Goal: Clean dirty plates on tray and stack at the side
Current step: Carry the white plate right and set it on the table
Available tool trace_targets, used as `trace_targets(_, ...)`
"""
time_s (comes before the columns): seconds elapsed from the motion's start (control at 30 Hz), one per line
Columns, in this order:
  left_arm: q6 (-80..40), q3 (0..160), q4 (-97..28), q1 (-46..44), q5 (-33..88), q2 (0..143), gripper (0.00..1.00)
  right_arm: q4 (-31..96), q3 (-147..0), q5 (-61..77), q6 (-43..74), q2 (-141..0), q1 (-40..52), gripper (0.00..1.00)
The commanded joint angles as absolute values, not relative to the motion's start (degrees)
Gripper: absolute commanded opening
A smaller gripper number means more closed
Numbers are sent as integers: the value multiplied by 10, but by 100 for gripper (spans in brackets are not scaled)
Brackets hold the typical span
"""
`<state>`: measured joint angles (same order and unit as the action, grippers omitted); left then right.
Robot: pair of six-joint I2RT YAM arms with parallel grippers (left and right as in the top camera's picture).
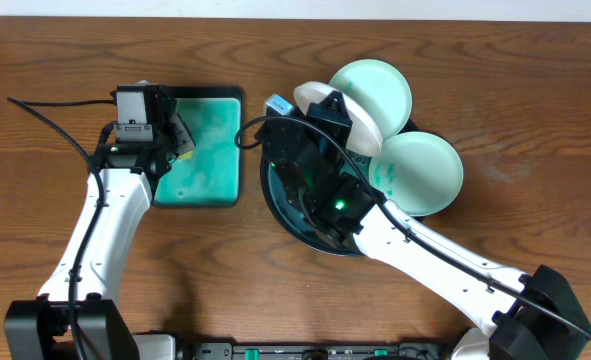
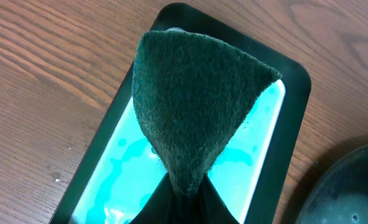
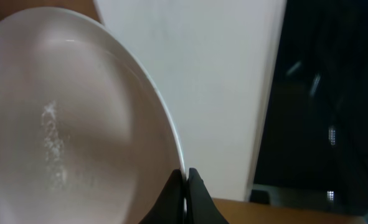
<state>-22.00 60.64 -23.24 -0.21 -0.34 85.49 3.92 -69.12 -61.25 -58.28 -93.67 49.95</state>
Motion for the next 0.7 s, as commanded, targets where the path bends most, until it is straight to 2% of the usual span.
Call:
trace_targets(0.0,-210,602,-234,1,-6,859,7,90,-693,-577,-475,-925,502,1)
trace_targets(0.17,-210,602,-234,1,-6,859,7,163,-693,-526,-438,-930,496,1)
trace_targets(0.43,-210,602,-235,1,-6,859,7,52,-693,-595,-625,-930,505,1)
trace_targets(0.67,-210,602,-236,1,-6,859,7,46,-693,-602,-712,-930,512,1)
